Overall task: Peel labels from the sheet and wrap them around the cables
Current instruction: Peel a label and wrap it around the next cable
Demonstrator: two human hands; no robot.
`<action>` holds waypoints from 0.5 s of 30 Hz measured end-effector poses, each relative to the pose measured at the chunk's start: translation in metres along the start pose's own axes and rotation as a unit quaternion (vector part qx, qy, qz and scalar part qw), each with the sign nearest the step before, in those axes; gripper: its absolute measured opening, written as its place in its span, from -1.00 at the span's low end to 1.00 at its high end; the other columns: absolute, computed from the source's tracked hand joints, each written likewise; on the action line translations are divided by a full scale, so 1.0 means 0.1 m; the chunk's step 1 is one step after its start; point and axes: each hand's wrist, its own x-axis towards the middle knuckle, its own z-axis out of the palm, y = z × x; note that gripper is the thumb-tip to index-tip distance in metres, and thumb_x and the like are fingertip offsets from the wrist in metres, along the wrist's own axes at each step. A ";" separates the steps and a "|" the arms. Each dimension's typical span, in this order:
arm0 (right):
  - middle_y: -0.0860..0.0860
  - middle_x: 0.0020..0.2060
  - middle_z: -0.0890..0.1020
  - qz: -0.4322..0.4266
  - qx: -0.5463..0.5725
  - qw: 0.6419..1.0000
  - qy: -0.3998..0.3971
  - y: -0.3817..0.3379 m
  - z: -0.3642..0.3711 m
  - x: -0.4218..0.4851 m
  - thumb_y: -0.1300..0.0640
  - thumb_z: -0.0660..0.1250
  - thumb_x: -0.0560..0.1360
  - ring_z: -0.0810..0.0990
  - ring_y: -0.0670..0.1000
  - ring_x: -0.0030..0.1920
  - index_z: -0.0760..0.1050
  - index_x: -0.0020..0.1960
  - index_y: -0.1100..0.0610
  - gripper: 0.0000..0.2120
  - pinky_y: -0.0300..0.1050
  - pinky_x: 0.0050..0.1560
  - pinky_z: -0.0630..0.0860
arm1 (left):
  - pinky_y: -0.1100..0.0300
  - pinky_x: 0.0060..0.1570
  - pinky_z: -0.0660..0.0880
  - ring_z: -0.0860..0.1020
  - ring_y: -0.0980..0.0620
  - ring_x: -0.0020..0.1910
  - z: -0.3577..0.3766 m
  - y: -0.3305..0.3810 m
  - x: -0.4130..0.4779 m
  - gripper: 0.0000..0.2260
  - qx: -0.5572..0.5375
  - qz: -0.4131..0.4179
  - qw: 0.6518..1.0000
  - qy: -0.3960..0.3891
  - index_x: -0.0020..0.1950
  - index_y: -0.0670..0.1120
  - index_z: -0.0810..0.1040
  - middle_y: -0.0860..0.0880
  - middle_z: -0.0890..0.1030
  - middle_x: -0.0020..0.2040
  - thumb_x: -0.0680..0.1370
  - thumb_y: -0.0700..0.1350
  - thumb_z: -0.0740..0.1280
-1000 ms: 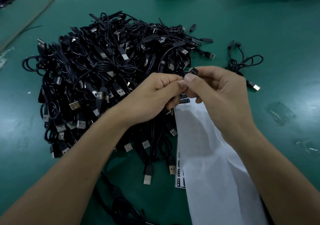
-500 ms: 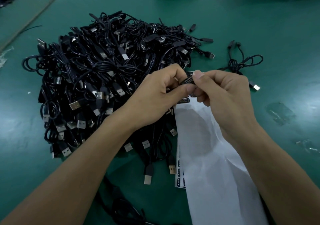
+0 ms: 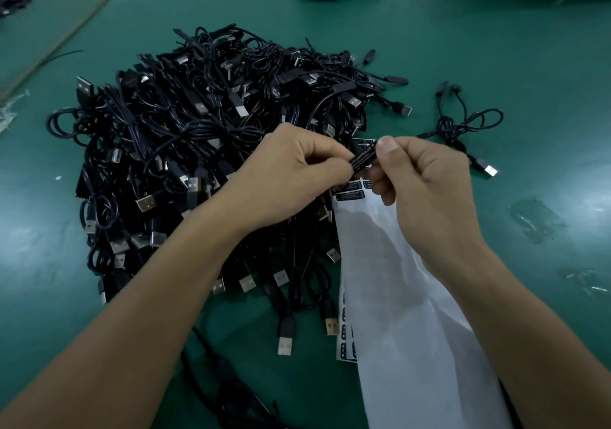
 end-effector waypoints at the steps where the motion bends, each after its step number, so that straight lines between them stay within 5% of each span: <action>1: -0.08 -0.39 0.61 0.000 0.002 1.000 0.000 0.00 0.00 0.00 0.08 0.22 0.65 0.50 -0.16 -0.37 0.55 -0.23 0.18 -0.66 -0.24 -0.29 0.44 | 0.21 -0.44 0.39 0.45 0.11 -0.43 -0.02 0.01 0.00 -0.85 0.004 -0.004 1.000 -0.008 -0.14 -0.05 0.73 -0.05 0.62 -0.38 0.57 -0.18 0.38; 4: -0.04 -0.36 0.63 0.016 0.043 0.999 -0.003 -0.02 0.01 -0.01 0.04 0.21 0.65 0.52 -0.09 -0.34 0.58 -0.21 0.19 -0.64 -0.19 -0.32 0.46 | 0.47 -0.39 0.36 0.45 0.27 -0.47 -0.04 0.02 -0.01 -0.89 -0.011 -0.010 1.000 0.004 -0.12 -0.04 0.73 0.17 0.58 -0.45 0.56 -0.16 0.43; 10: -0.12 -0.36 0.67 0.028 0.005 0.997 -0.076 -0.06 0.04 -0.06 0.06 0.47 0.49 0.61 -0.17 -0.33 0.69 -0.13 -0.03 -0.97 -0.29 -0.27 0.51 | 0.38 -0.30 0.47 0.54 0.20 -0.33 -0.05 0.02 0.02 -0.96 -0.062 -0.033 0.995 0.076 -0.10 -0.05 0.71 -0.07 0.70 -0.24 0.53 -0.17 0.47; 15: -0.10 -0.30 0.67 -0.024 -0.117 0.985 -0.123 -0.06 0.20 -0.20 -0.11 0.53 0.40 0.58 -0.11 -0.29 0.68 -0.14 0.01 -0.81 -0.28 -0.28 0.47 | 0.31 -0.39 0.52 0.56 0.14 -0.41 -0.07 0.05 0.01 -0.94 -0.135 -0.066 0.981 0.125 -0.15 -0.10 0.66 -0.06 0.70 -0.31 0.51 -0.24 0.47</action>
